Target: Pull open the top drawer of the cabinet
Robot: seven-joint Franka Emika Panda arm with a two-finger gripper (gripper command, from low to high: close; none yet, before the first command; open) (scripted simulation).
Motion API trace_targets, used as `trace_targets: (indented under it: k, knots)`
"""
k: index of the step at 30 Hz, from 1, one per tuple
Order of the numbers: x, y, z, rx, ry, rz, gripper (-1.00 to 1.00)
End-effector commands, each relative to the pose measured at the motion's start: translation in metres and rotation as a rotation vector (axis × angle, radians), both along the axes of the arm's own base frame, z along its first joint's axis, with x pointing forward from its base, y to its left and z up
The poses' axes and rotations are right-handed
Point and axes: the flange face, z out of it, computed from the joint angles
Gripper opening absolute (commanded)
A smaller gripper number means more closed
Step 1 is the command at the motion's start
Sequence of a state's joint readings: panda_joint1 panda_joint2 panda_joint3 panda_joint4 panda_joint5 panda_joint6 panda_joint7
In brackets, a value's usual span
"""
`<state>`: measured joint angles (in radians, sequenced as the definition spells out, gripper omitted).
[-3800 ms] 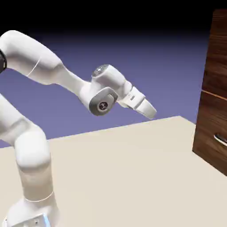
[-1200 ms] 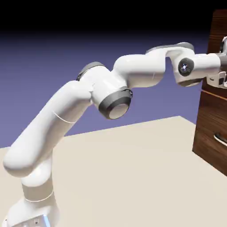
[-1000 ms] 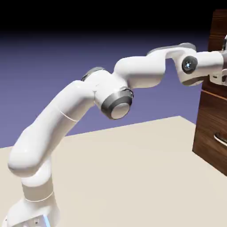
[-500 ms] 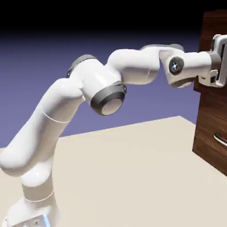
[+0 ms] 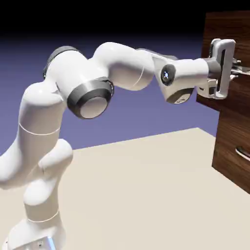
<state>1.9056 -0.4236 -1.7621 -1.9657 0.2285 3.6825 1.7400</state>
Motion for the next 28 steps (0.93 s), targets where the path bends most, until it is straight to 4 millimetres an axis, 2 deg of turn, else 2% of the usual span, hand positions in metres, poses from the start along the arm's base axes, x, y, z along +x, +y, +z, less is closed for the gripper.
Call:
trace_targets:
  k: [1, 5, 25, 26, 28]
  knots:
    - [0.001, 0.001, 0.0, -0.001, 0.001, 0.002, -1.0]
    - [-0.001, 0.0, 0.002, 0.001, -0.002, 0.002, -1.0]
    - [-0.074, 0.0, 0.003, 0.001, -0.003, 0.002, -1.0]
    - [-0.074, 0.0, 0.003, 0.001, -0.003, 0.002, 1.0]
    - [-0.078, -0.001, 0.002, 0.004, -0.001, 0.003, 1.0]
